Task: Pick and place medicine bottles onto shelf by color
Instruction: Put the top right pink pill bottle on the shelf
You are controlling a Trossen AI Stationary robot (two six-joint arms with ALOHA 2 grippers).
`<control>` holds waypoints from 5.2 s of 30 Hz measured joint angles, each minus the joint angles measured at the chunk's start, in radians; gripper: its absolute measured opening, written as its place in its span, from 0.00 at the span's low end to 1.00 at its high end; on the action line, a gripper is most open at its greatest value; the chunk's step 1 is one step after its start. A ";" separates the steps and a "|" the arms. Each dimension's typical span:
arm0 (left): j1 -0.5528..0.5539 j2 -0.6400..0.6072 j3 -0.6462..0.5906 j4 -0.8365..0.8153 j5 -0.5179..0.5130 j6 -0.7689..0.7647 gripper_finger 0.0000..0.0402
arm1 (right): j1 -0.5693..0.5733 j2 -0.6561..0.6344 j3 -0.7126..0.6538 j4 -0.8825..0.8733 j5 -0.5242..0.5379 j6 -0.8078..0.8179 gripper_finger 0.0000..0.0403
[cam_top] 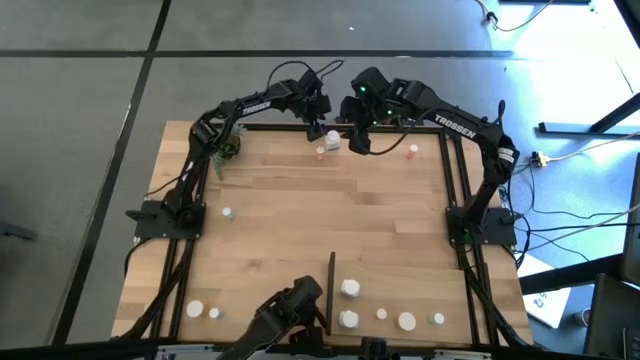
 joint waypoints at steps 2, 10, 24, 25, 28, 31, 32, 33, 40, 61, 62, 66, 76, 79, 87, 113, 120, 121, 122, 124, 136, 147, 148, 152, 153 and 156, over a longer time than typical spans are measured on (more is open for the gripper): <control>-0.007 0.002 0.000 0.000 0.000 0.000 0.73 | 0.000 0.000 0.000 0.003 0.000 0.000 0.57; -0.023 0.003 0.000 -0.012 0.000 0.005 0.73 | 0.000 0.000 0.000 0.004 0.000 0.000 0.57; 0.052 -0.041 0.000 -0.099 0.015 -0.005 0.73 | 0.000 0.000 0.000 0.003 0.002 -0.035 0.57; 0.060 -0.051 0.001 -0.114 0.024 -0.004 0.73 | 0.000 0.000 0.000 0.002 0.002 -0.039 0.57; 0.075 -0.086 0.001 -0.158 0.055 0.018 0.73 | 0.000 0.000 0.000 -0.016 0.002 -0.085 0.57; 0.084 -0.135 0.001 -0.248 0.125 0.107 0.73 | -0.001 0.000 0.000 -0.041 0.002 -0.126 0.57; 0.084 -0.151 0.001 -0.274 0.145 0.149 0.73 | -0.002 0.000 0.000 -0.046 0.002 -0.136 0.57; 0.084 -0.168 0.002 -0.308 0.162 0.190 0.73 | -0.003 0.000 0.000 -0.050 0.001 -0.140 0.57; 0.078 -0.299 0.001 -0.548 0.220 0.340 0.73 | -0.018 0.000 0.000 -0.073 0.001 -0.143 0.57; 0.006 -0.664 -0.210 -0.674 0.290 0.135 0.73 | -0.060 -0.053 0.000 -0.312 -0.204 -0.325 0.57; -0.006 -0.696 -0.252 -0.627 0.281 0.102 0.73 | -0.060 -0.062 0.000 -0.312 -0.205 -0.331 0.57; -0.058 -0.814 -0.406 -0.460 0.212 -0.020 0.73 | -0.060 -0.101 0.000 -0.311 -0.203 -0.368 0.57; -0.149 -0.917 -0.543 -0.222 0.029 -0.134 0.73 | -0.059 -0.102 0.000 -0.269 -0.205 -0.370 0.57; -0.151 -0.917 -0.543 -0.211 -0.002 -0.137 0.73 | -0.059 -0.103 0.000 -0.249 -0.211 -0.369 0.57; -0.151 -0.917 -0.543 -0.209 -0.059 -0.135 0.73 | -0.050 -0.103 0.000 -0.206 -0.217 -0.353 0.57; -0.151 -0.916 -0.543 -0.210 -0.087 -0.134 0.73 | -0.044 0.026 0.000 -0.044 -0.106 -0.262 0.57; -0.151 -0.916 -0.543 -0.210 -0.086 -0.134 0.73 | -0.044 0.048 0.000 -0.003 -0.113 -0.316 0.57; -0.151 -0.916 -0.543 -0.210 -0.086 -0.134 0.73 | -0.045 0.050 0.000 -0.001 -0.113 -0.316 0.57; -0.151 -0.916 -0.543 -0.210 -0.086 -0.134 0.73 | -0.048 0.056 0.000 0.001 -0.114 -0.316 0.57; -0.151 -0.916 -0.543 -0.210 -0.086 -0.134 0.73 | -0.056 0.067 0.000 0.013 -0.141 -0.317 0.57; -0.150 -0.916 -0.543 -0.210 -0.086 -0.134 0.73 | -0.086 0.101 0.000 0.014 -0.202 -0.317 0.80; -0.151 -0.916 -0.543 -0.210 -0.086 -0.134 0.73 | -0.087 0.100 0.000 0.016 -0.186 -0.314 0.99; -0.151 -0.916 -0.543 -0.210 -0.086 -0.134 0.73 | -0.087 0.100 0.000 0.016 -0.185 -0.315 0.99; -0.150 -0.916 -0.543 -0.210 -0.086 -0.134 0.73 | -0.084 0.100 -0.001 0.016 -0.149 -0.314 0.99; -0.151 -0.916 -0.543 -0.210 -0.086 -0.134 0.73 | -0.081 0.100 -0.005 0.020 -0.130 -0.313 0.99; -0.150 -0.916 -0.543 -0.210 -0.086 -0.134 0.73 | -0.070 0.100 -0.033 0.036 -0.091 -0.312 0.99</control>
